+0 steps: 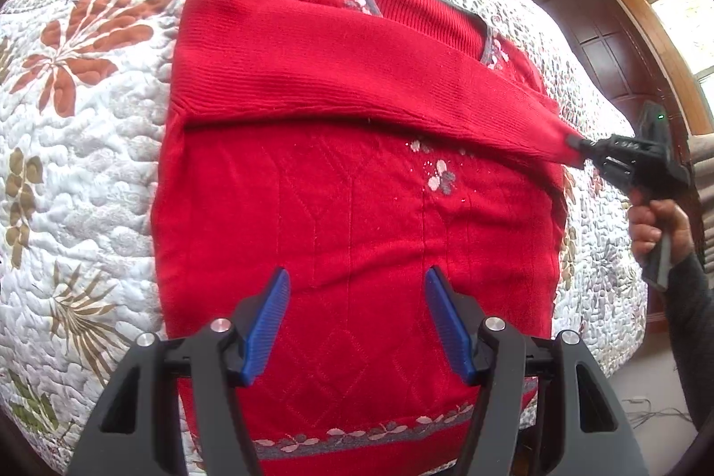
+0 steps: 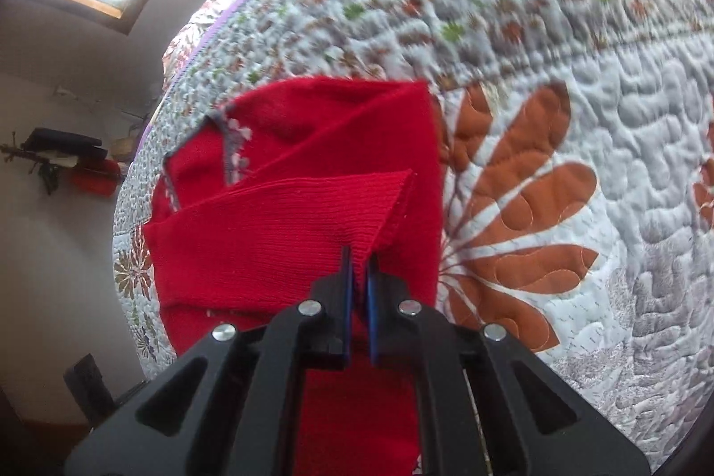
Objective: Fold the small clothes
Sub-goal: 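Grasp the second sleeve cuff with the right gripper, adjust it, release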
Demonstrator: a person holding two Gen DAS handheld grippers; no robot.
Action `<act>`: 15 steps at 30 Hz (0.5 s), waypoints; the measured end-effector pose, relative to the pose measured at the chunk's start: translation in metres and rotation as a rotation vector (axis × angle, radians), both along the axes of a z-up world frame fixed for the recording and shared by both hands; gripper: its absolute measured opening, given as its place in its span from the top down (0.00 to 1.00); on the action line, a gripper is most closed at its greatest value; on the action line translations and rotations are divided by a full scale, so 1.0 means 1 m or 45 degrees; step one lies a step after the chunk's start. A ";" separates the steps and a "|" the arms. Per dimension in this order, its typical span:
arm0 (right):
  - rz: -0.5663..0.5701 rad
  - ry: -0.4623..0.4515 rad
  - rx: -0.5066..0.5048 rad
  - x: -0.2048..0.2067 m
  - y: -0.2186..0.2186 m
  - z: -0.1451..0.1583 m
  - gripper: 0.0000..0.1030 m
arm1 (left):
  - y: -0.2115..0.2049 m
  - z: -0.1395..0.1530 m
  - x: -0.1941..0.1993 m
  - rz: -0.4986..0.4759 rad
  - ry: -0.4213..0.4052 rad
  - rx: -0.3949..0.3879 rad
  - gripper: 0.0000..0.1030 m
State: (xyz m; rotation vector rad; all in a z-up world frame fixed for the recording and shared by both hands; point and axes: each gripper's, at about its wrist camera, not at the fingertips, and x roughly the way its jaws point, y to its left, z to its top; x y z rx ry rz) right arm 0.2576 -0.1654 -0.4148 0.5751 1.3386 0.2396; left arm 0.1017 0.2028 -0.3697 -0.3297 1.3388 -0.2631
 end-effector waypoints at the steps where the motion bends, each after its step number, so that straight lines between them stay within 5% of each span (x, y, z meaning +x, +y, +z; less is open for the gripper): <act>1: -0.006 0.006 0.020 -0.001 0.000 -0.003 0.96 | 0.000 0.000 0.000 -0.001 0.001 0.001 0.39; 5: -0.076 0.037 0.087 0.000 -0.009 -0.015 0.70 | 0.000 -0.003 0.001 -0.003 0.010 0.005 0.39; 7: -0.100 0.037 0.116 0.003 -0.010 -0.015 0.68 | -0.001 -0.004 0.002 -0.005 0.013 0.005 0.39; 8: -0.106 0.041 0.129 0.004 -0.011 -0.015 0.69 | -0.002 -0.004 0.003 -0.006 0.013 0.005 0.39; 11: -0.099 0.042 0.124 0.008 -0.014 -0.012 0.96 | -0.004 -0.004 0.005 -0.011 0.012 0.002 0.39; 15: -0.074 0.009 0.061 0.008 -0.017 -0.003 0.98 | -0.008 -0.003 0.005 -0.018 0.005 -0.004 0.39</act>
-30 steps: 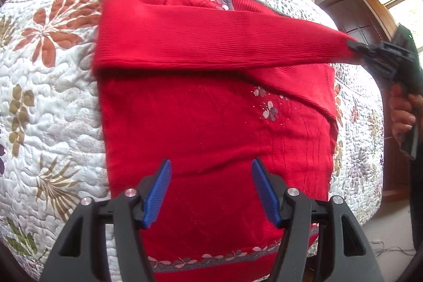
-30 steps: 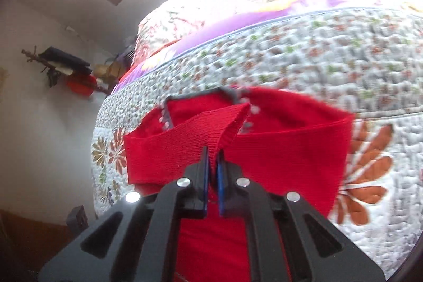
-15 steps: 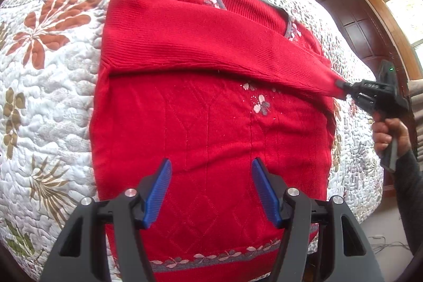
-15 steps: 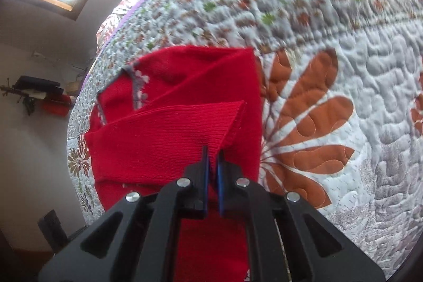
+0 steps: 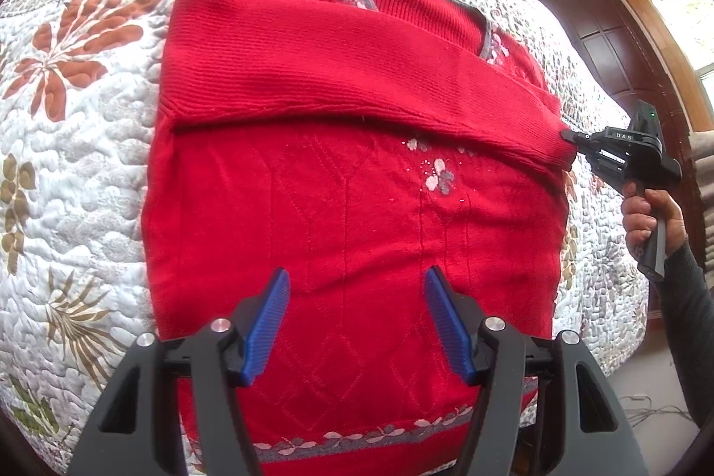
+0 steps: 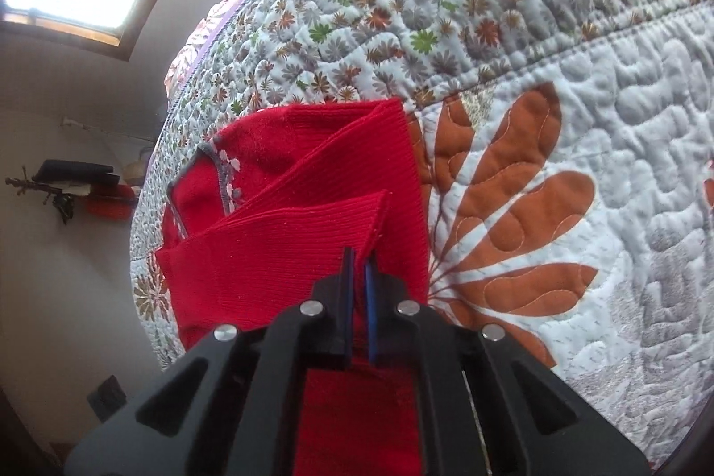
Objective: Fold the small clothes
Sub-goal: 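Grasp the second sleeve cuff with the right gripper, adjust it, release, then move both grippers to the sweater hem with grey trim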
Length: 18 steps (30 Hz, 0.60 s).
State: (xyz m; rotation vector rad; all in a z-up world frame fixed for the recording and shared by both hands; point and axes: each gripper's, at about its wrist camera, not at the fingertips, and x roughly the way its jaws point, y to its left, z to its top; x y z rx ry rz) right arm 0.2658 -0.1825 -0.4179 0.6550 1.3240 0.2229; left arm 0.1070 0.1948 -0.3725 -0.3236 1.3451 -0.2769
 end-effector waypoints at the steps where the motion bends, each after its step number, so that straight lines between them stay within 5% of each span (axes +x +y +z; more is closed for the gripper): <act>1: 0.007 -0.010 -0.018 0.000 0.000 0.002 0.98 | -0.001 0.000 0.000 -0.002 0.000 0.000 0.39; 10: 0.007 0.043 -0.064 -0.004 -0.001 -0.020 0.93 | 0.002 -0.010 -0.008 0.002 0.055 -0.007 0.39; 15: -0.097 -0.011 -0.037 -0.022 -0.016 0.007 0.88 | 0.013 -0.011 -0.017 0.036 0.079 -0.044 0.35; 18: -0.004 -0.021 -0.001 -0.025 0.002 0.011 0.88 | 0.019 -0.021 -0.022 0.070 0.115 -0.067 0.35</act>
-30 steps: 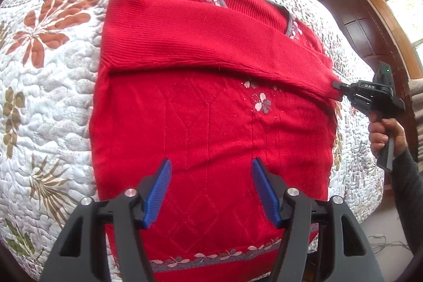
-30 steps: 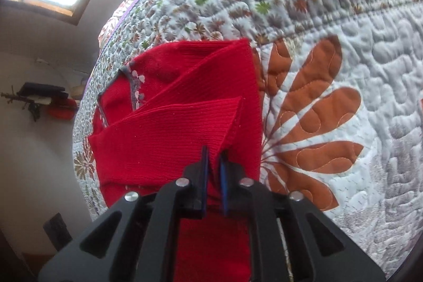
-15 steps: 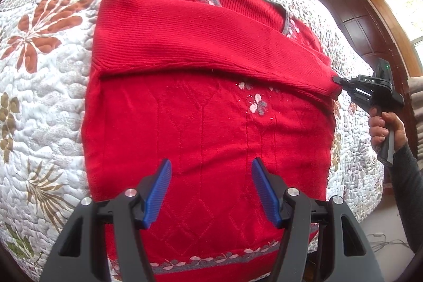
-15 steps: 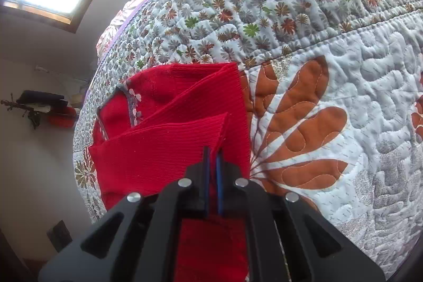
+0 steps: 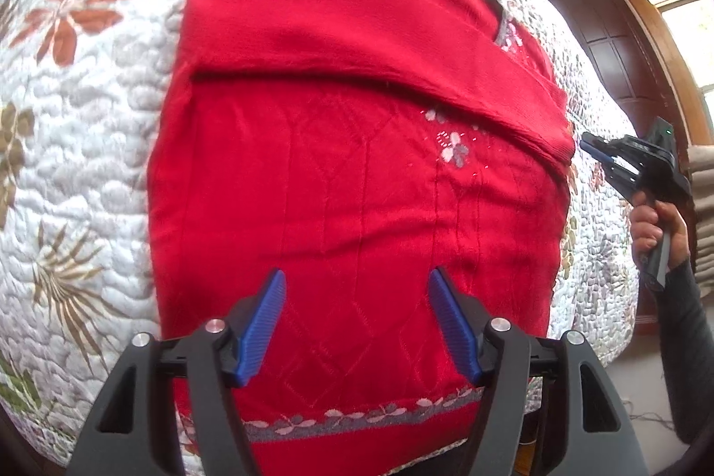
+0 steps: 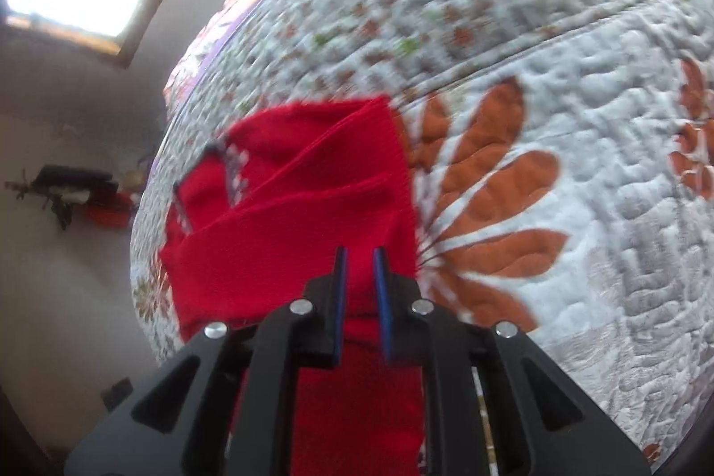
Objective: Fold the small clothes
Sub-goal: 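Move both grippers to the sweater hem with grey trim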
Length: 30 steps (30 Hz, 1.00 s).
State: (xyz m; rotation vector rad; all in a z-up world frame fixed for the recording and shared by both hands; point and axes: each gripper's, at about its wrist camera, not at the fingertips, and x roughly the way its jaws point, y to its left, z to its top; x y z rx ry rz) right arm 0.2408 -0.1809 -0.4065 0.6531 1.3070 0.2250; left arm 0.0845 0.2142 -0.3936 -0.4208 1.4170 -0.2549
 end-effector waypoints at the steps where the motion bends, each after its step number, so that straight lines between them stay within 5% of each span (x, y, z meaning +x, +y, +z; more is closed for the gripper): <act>1: 0.043 0.019 -0.014 0.000 0.009 -0.005 0.88 | 0.001 -0.003 -0.001 0.007 0.010 -0.007 0.35; 8: 0.007 0.102 -0.062 -0.008 0.010 -0.034 1.00 | 0.017 -0.016 -0.020 0.073 0.103 -0.030 0.27; 12: -0.025 0.069 -0.103 -0.037 0.001 -0.010 0.77 | 0.036 -0.020 -0.039 0.147 0.157 -0.054 0.25; 17: -0.010 0.093 -0.043 -0.109 -0.011 0.012 0.63 | 0.062 -0.014 -0.072 0.163 0.180 -0.078 0.21; 24: 0.098 0.343 0.008 -0.245 0.000 -0.019 0.54 | 0.089 -0.035 -0.135 0.127 0.296 -0.159 0.20; 30: 0.154 0.439 0.030 -0.310 0.010 -0.047 0.47 | 0.099 -0.066 -0.180 0.206 0.397 -0.244 0.20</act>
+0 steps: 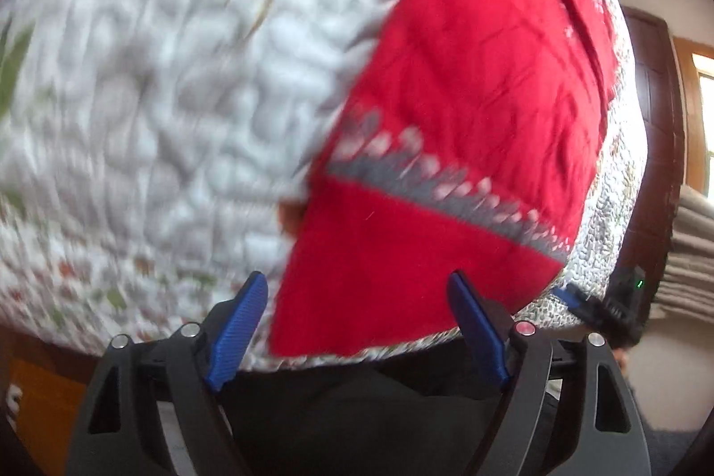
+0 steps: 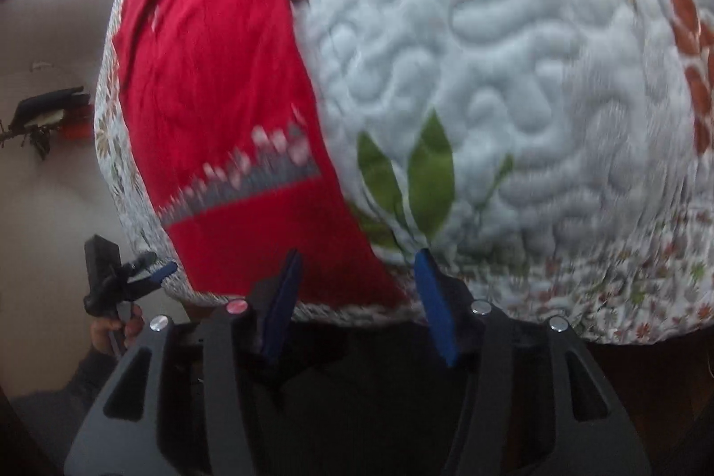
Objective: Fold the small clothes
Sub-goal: 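Move both grippers to the sweater hem with grey trim, then grasp the hem with both grippers and fold it up toward the collar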
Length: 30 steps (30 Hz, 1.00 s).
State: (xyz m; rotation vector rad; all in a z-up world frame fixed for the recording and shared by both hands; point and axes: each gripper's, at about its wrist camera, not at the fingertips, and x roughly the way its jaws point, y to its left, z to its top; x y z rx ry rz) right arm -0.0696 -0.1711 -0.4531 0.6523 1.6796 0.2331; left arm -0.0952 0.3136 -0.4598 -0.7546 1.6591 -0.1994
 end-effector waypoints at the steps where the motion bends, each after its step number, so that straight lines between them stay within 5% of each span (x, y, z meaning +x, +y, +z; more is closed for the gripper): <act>1: 0.011 -0.001 -0.002 -0.002 0.002 -0.003 0.47 | 0.001 -0.005 -0.006 0.022 0.017 -0.033 0.20; 14: 0.097 -0.017 -0.004 -0.005 0.035 -0.036 0.44 | -0.010 -0.027 -0.014 0.009 0.079 -0.082 0.17; 30: 0.070 -0.021 0.033 -0.024 0.035 -0.040 0.44 | -0.013 -0.025 -0.003 -0.012 0.105 -0.072 0.19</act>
